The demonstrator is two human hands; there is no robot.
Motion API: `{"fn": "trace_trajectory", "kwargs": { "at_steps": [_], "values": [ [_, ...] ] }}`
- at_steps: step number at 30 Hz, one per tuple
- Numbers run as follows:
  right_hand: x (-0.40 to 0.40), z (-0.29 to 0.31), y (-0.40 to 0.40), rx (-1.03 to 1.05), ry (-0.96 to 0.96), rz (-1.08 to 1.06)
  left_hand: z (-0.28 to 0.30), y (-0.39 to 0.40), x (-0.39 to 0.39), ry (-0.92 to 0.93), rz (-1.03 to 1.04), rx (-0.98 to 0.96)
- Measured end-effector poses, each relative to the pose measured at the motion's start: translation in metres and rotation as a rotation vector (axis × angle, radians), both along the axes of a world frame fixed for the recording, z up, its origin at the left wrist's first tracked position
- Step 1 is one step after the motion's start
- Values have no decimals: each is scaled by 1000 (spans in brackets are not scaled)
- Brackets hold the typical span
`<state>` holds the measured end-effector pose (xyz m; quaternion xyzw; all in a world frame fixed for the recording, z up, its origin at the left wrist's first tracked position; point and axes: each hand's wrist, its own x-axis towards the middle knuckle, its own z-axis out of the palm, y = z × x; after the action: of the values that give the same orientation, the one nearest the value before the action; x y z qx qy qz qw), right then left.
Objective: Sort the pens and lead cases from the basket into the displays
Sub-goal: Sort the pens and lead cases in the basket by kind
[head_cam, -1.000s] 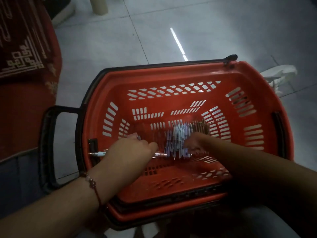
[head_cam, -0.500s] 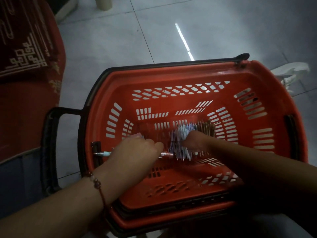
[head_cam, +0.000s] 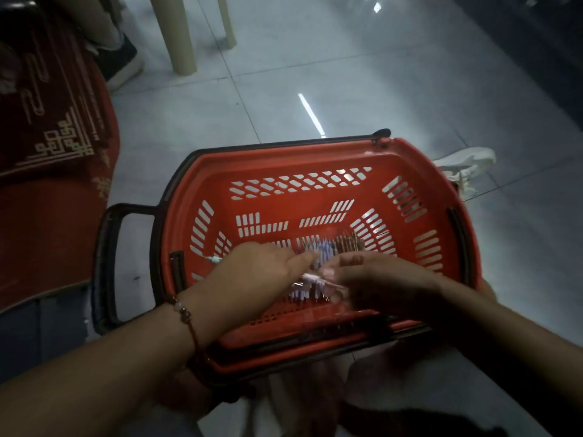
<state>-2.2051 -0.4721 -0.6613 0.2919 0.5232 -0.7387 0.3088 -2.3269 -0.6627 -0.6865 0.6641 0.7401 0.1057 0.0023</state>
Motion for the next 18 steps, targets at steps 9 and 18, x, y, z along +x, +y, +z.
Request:
{"fn": "trace_trajectory", "kwargs": {
  "at_steps": [9,18],
  "values": [
    [21,21,37,-29,-18,-335,14,1,7,-117,108,22],
    [-18,9,44,296,217,-362,19,18,14,-262,336,-187]
  ]
}}
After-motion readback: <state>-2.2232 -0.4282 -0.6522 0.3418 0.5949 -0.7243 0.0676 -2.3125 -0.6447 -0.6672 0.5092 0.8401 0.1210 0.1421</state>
